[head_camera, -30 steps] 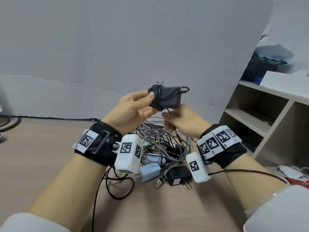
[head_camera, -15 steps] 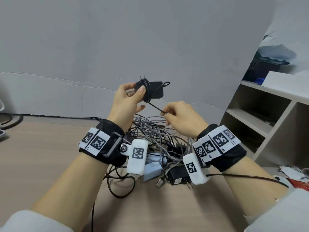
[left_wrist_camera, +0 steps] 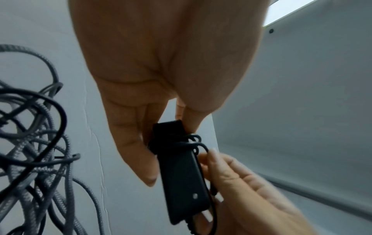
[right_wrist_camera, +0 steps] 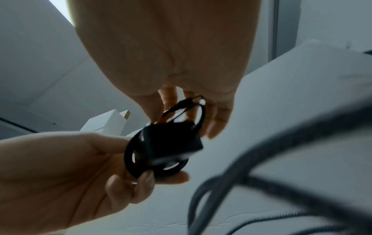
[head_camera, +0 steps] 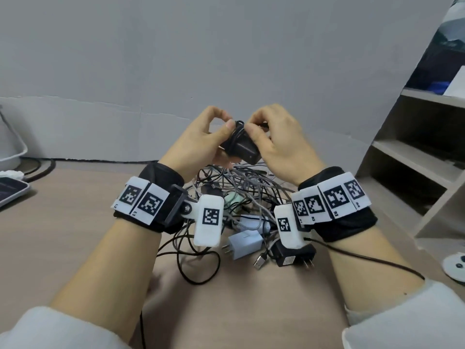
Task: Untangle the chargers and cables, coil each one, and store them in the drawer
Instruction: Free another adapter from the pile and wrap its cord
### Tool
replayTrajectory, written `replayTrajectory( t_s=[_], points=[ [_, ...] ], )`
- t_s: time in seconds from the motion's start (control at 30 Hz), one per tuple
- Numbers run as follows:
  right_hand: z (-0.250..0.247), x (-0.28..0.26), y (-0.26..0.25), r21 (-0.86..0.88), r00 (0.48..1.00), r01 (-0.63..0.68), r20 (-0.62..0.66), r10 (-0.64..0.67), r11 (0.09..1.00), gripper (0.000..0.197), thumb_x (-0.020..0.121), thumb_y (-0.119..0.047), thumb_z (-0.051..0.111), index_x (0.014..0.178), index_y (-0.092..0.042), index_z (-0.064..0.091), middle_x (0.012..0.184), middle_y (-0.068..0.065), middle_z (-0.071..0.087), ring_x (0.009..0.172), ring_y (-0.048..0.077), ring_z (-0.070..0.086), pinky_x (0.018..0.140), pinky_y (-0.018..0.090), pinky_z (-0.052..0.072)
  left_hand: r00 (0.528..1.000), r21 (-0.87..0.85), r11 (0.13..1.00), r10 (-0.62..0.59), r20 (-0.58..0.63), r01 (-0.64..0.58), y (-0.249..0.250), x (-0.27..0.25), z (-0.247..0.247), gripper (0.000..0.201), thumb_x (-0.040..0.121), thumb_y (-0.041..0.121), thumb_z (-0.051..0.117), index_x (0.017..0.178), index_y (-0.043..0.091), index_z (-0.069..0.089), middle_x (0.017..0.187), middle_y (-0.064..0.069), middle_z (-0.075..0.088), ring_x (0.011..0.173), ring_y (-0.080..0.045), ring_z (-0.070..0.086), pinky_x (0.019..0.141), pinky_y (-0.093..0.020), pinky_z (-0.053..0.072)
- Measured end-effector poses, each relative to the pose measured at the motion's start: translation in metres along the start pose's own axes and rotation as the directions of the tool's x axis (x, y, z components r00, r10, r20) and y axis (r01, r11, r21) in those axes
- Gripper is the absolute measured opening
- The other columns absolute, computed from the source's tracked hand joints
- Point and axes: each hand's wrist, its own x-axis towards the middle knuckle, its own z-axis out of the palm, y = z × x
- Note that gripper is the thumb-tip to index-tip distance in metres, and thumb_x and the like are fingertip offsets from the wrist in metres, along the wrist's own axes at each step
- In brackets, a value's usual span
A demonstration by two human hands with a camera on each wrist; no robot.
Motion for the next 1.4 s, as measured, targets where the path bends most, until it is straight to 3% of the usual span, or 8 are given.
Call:
replayTrajectory(
  t_s=[0.2,0.3,0.53,0.67,0.87,1.07,1.3,1.4],
  points=[
    [0.024,0.012,0.01,0.192,0.986,-0.168,0.037,0.164,0.967,0.02,0.104,-0.036,0.05,0.096,-0.019,0.048,0.086,0.0,0.062,0.072,0.022,0.062,0.066,0.034,0.047,1.0,-0.065,0.998,0.019,-0.005,-0.019,-0.011,0.005,-0.007,0.009,0.107,0.019,0.047,0.104,0.012,0.052,0.096,-0.019,0.068,0.08,-0.029,0.072,0.083,-0.047,0.061],
    [0.031,0.016,0.015,0.203,0.985,-0.171,-0.002,0.175,0.964,0.02,0.104,-0.037,0.05,0.099,-0.017,0.05,0.086,0.0,0.063,0.078,0.021,0.062,0.067,0.034,0.045,0.997,-0.068,0.997,0.026,-0.067,-0.031,-0.015,0.008,-0.008,0.011,0.105,0.016,0.051,0.106,0.009,0.06,0.104,-0.014,0.067,0.093,-0.031,0.073,0.089,-0.043,0.06],
    [0.039,0.011,0.011,0.23,0.979,-0.184,-0.043,0.199,0.956,0.02,0.103,-0.036,0.052,0.102,-0.016,0.053,0.092,0.001,0.065,0.087,0.022,0.059,0.072,0.036,0.044,0.98,0.2,0.979,0.066,-0.189,-0.027,-0.019,0.008,-0.001,0.017,0.091,0.018,0.075,0.092,0.007,0.061,0.095,-0.011,0.072,0.081,-0.029,0.076,0.082,-0.048,0.061],
    [0.034,0.008,0.014,0.172,0.969,-0.234,0.116,0.216,0.957,0.021,0.102,-0.039,0.053,0.1,-0.018,0.053,0.091,0.002,0.064,0.086,0.023,0.059,0.07,0.036,0.044,0.988,0.273,0.961,0.008,-0.156,0.036,-0.015,0.006,-0.006,0.018,0.093,0.013,0.071,0.087,0.002,0.058,0.099,-0.025,0.072,0.077,-0.023,0.077,0.073,-0.033,0.063],
    [0.019,-0.001,0.014,-0.077,0.909,-0.232,0.337,0.244,0.97,0.025,0.1,-0.043,0.045,0.091,-0.02,0.049,0.093,0.005,0.06,0.085,0.026,0.057,0.067,0.037,0.041,0.999,0.408,0.912,-0.039,0.005,0.033,-0.019,0.006,-0.011,0.019,0.094,0.016,0.069,0.081,0.009,0.056,0.108,-0.015,0.073,0.081,-0.026,0.076,0.082,-0.048,0.061],
    [0.015,-0.002,0.004,-0.065,0.92,-0.207,0.328,0.217,0.976,0.021,0.092,-0.034,0.048,0.077,-0.02,0.043,0.085,0.008,0.059,0.078,0.031,0.056,0.061,0.038,0.041,0.997,0.375,0.926,-0.061,0.055,0.036,-0.012,0.003,-0.013,0.019,0.093,0.009,0.069,0.081,0.005,0.055,0.118,0.002,0.069,0.076,-0.012,0.075,0.073,-0.025,0.06],
    [0.017,-0.001,0.003,-0.107,0.929,-0.202,0.293,0.225,0.974,0.02,0.096,-0.026,0.045,0.078,-0.021,0.036,0.09,0.012,0.056,0.089,0.036,0.05,0.066,0.038,0.036,0.992,0.382,0.922,0.021,0.125,-0.068,-0.01,0.002,-0.017,0.01,0.093,0.006,0.068,0.086,0.001,0.062,0.126,0.002,0.065,0.079,-0.011,0.074,0.076,-0.022,0.059],
    [0.018,-0.001,0.002,-0.096,0.937,-0.207,0.269,0.225,0.974,0.019,0.096,-0.028,0.045,0.08,-0.023,0.036,0.093,0.011,0.058,0.089,0.035,0.053,0.066,0.037,0.037,0.992,0.474,0.871,0.118,0.054,-0.13,-0.014,0.007,-0.016,0.005,0.095,0.009,0.067,0.092,0.005,0.065,0.129,0.006,0.062,0.084,-0.022,0.074,0.083,-0.037,0.06]
  ],
)
